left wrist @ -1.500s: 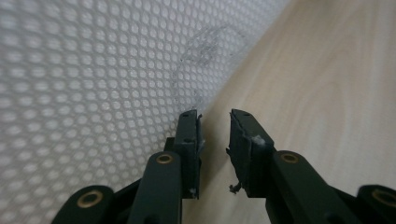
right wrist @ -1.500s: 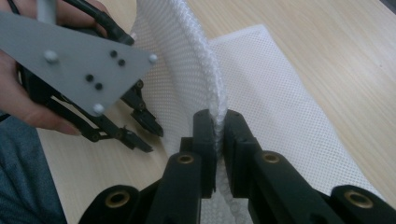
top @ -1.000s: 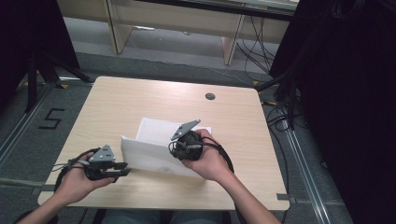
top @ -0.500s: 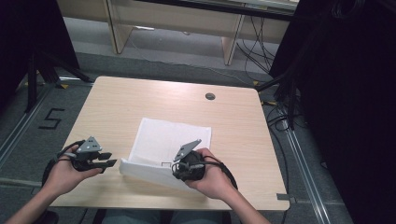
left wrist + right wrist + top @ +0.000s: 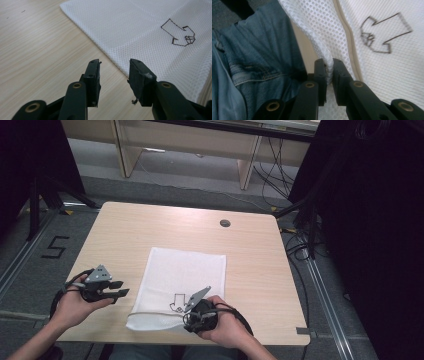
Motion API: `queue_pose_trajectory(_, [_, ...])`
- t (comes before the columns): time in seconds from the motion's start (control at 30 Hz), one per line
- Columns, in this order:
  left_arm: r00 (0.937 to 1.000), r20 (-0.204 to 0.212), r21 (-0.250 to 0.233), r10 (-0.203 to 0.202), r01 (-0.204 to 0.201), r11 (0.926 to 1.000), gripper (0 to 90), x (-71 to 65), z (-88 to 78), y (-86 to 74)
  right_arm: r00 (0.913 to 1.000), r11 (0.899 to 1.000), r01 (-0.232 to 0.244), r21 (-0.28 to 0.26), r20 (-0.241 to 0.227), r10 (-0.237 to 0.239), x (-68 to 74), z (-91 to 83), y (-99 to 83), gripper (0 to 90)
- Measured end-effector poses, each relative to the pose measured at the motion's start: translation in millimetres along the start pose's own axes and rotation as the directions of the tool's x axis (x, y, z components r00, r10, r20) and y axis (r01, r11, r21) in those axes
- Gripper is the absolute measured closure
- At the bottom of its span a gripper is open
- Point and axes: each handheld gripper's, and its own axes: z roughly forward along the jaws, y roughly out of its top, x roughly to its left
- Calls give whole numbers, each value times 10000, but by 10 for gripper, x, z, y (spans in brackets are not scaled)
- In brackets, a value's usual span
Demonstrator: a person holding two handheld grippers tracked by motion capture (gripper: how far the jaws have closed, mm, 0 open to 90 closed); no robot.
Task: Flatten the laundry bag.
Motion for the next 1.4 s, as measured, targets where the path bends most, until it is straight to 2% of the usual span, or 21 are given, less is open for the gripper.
queue_pose_trajectory(0.07, [9992,330,-138,207,-202,9997,601,-64,23,29,9995,9995,-210,222,-231,215,31,75,-63,834])
queue_pose_trajectory(0.1, [9983,427,-157,397,-391,9991,599,-87,26,40,9995,9997,-67,225,-315,74,26,93,-81,834])
queue_pose_trajectory(0.23, [9952,854,-192,473,-459,9988,595,-200,80,65,9983,9981,-351,507,-457,374,50,154,-142,833])
queue_pose_trajectory(0.33, [9912,1121,-164,698,-684,9975,588,-269,128,85,9989,9976,-295,624,-345,316,29,182,-171,833])
queue_pose_trajectory(0.43, [9880,1315,122,807,-830,9965,580,-331,172,84,9977,9954,-542,784,-368,572,29,194,-188,828])
queue_pose_trajectory(0.57, [9831,1582,268,922,-977,9949,579,-398,208,68,9972,9957,-506,782,-510,547,38,199,-216,786])
queue_pose_trajectory(0.6, [9802,1574,364,1200,-1271,9912,579,-415,216,68,9974,9966,-368,740,-594,413,31,193,-226,750])
queue_pose_trajectory(0.67, [9809,1720,314,907,-975,9947,577,-449,235,56,9943,9972,-634,386,-828,665,45,169,-234,678])
queue_pose_trajectory(0.73, [9781,1713,390,1185,-1270,9911,574,-452,240,59,9887,9945,-1050,27,-1070,1047,59,124,-235,634])
queue_pose_trajectory(0.77, [9777,1812,466,1059,-1161,9921,573,-471,244,53,9864,9924,-1233,-67,-1106,1218,55,87,-242,621])
queue_pose_trajectory(0.83, [9742,1886,562,1238,-1365,9890,573,-491,255,51,9849,9905,-1298,-449,-1209,1236,37,16,-255,600])
queue_pose_trajectory(0.93, [9738,1961,647,1149,-1298,9894,574,-539,297,42,9866,9825,-1471,-1140,-880,1375,-10,-103,-291,584])
queue_pose_trajectory(1.0, [9693,2075,809,1316,-1511,9852,575,-548,319,39,9761,9637,-2119,-1627,-831,2006,-44,-186,-304,579])
queue_pose_trajectory(1.07, [9666,2168,997,1363,-1608,9819,577,-562,343,29,9687,9500,-2479,-1900,-615,2405,-145,-245,-338,580])
queue_pose_trajectory(1.13, [9639,2185,1179,1520,-1807,9764,579,-563,362,24,9475,9280,-3182,-1939,-331,3179,-246,-267,-387,619])
queue_pose_trajectory(1.17, [9616,2272,1210,1538,-1846,9753,580,-568,369,22,9477,9314,-3129,-1862,41,3192,-309,-264,-419,654])
queue_pose_trajectory(1.2, [9653,2289,1168,1253,-1551,9810,581,-590,389,10,9382,9304,-3318,-1554,487,3427,-352,-260,-449,691])
queue_pose_trajectory(1.27, [9598,2325,1380,1571,-1924,9716,592,-576,399,13,9290,9318,-3450,-1124,1005,3561,-425,-233,-509,763])
queue_pose_trajectory(1.3, [9592,2382,1465,1521,-1903,9707,599,-585,404,10,9278,9342,-3441,-944,1190,3537,-461,-215,-537,796])
queue_pose_trajectory(1.33, [9470,2530,1870,1980,-2486,9504,613,-551,395,24,9234,9315,-3552,-785,1257,3627,-488,-199,-560,817])
queue_pose_trajectory(1.4, [9459,2579,1940,1969,-2503,9485,648,-563,419,24,9143,9253,-3756,-522,1429,3791,-531,-166,-594,855])
